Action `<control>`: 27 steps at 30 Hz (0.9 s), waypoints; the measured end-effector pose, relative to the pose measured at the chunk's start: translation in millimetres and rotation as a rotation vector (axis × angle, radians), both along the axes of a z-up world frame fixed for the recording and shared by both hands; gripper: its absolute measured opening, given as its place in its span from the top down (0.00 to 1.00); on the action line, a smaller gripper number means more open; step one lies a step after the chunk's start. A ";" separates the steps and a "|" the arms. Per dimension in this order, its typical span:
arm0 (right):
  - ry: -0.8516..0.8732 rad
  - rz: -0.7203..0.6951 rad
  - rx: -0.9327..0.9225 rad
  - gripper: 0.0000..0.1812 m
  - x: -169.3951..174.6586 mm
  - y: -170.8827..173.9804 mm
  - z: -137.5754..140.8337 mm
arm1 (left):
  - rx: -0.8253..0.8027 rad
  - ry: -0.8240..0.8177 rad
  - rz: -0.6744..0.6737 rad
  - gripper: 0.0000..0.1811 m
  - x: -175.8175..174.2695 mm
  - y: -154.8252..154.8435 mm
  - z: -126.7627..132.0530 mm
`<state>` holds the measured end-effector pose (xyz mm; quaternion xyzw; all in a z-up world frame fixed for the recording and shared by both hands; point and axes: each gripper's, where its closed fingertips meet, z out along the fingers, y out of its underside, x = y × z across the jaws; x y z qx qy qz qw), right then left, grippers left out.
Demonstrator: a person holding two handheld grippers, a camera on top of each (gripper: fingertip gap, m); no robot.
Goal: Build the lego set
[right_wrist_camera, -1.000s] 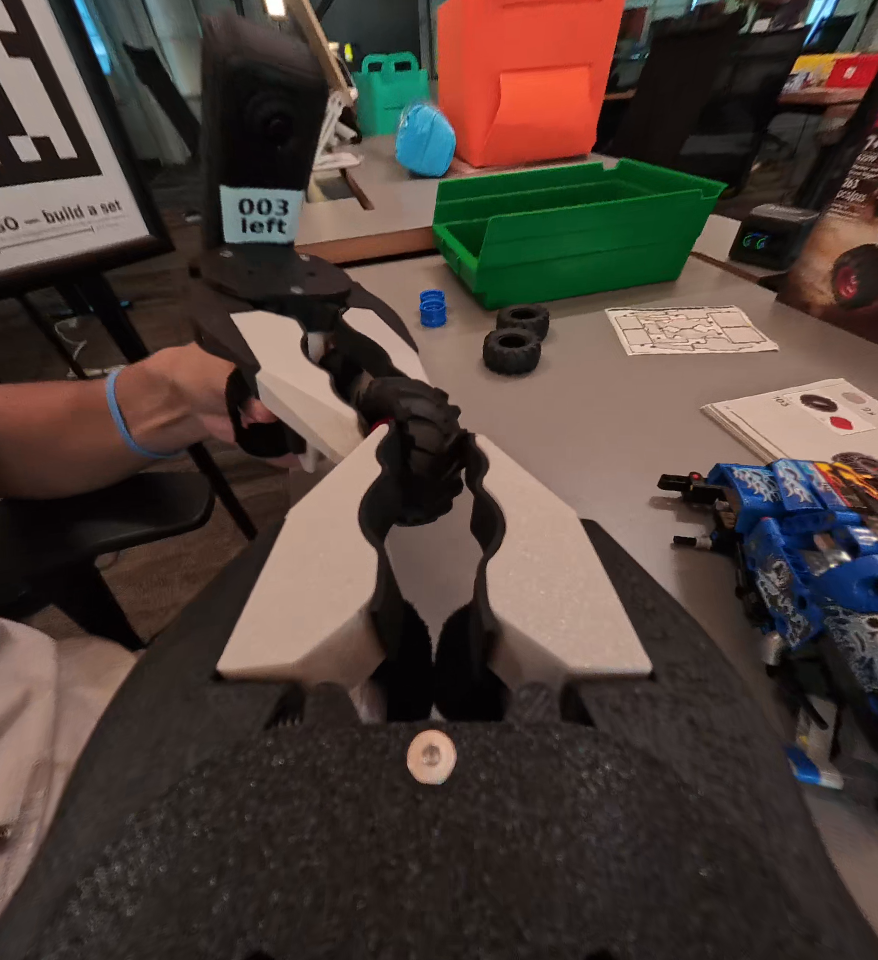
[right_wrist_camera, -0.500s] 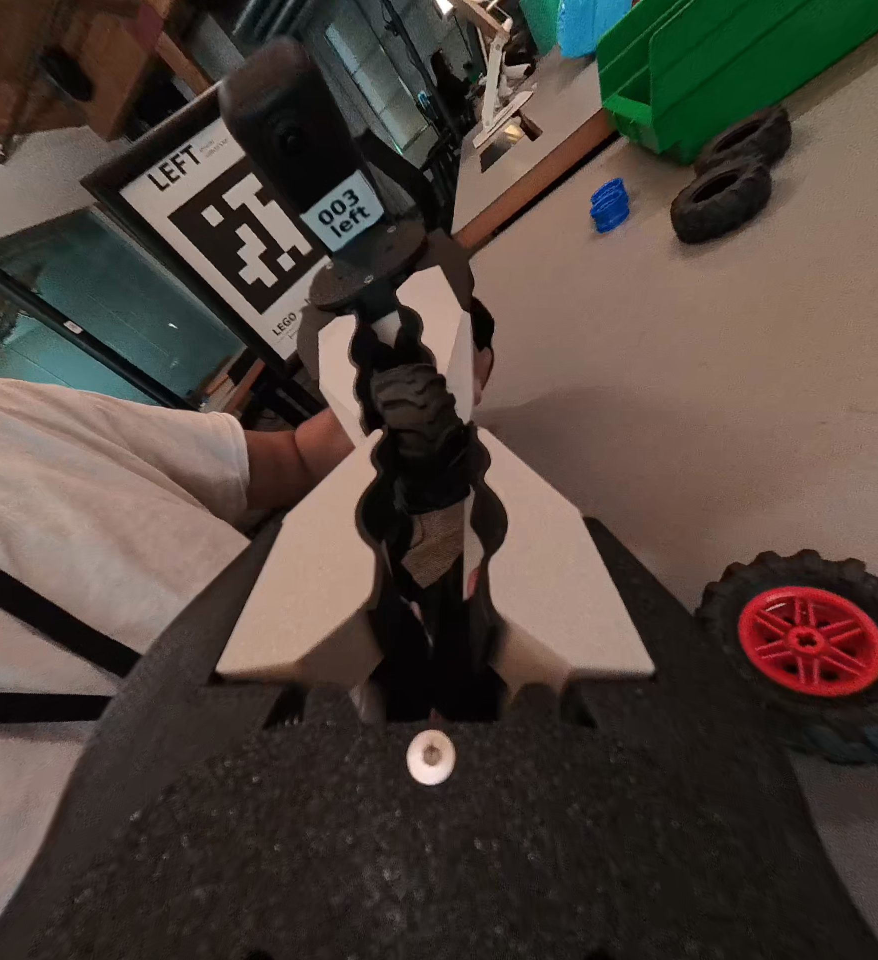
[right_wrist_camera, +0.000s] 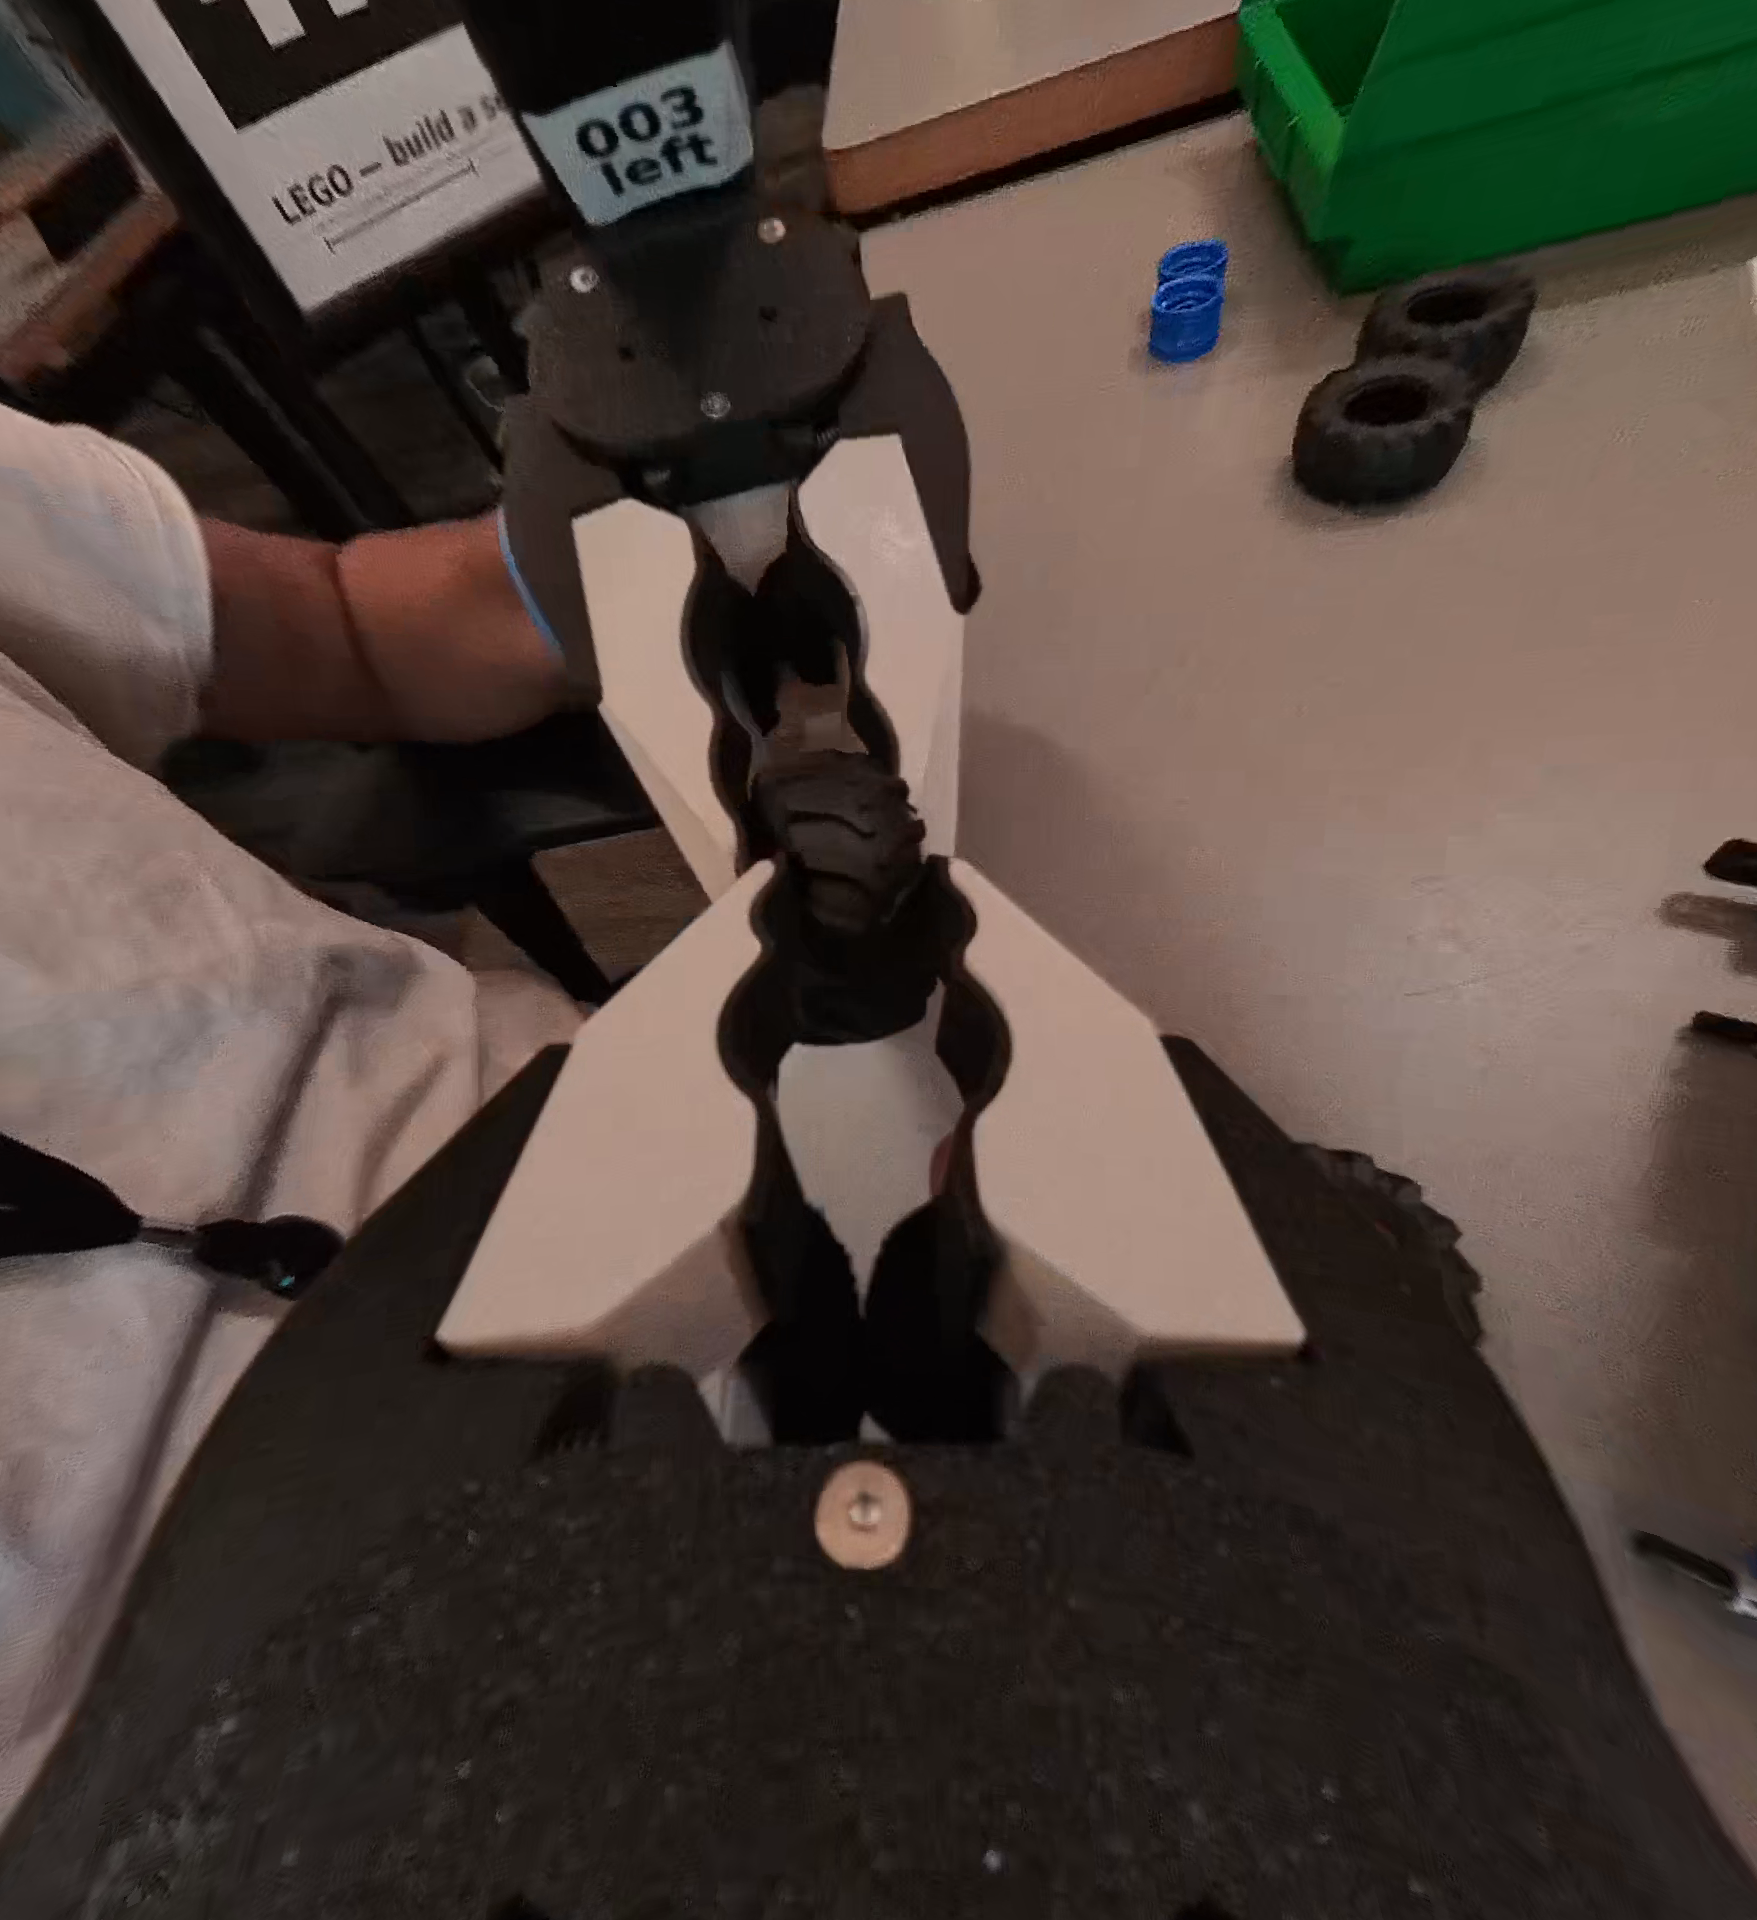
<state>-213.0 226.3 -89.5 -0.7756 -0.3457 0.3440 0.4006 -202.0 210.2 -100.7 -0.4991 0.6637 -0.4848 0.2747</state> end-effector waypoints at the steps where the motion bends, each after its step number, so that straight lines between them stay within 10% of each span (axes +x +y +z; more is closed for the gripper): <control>1: 0.043 0.006 -0.052 0.88 -0.1 -0.9 0.0 | -0.001 0.000 -0.008 0.86 0.2 -0.9 0.1; 12: 0.304 0.050 -0.323 0.87 1.2 -7.7 7.6 | -0.077 -0.017 -0.069 0.86 2.1 -6.8 4.0; 27: 0.004 -0.395 0.191 0.86 29.4 30.1 -4.2 | -0.296 -0.096 0.260 0.87 12.9 38.8 3.2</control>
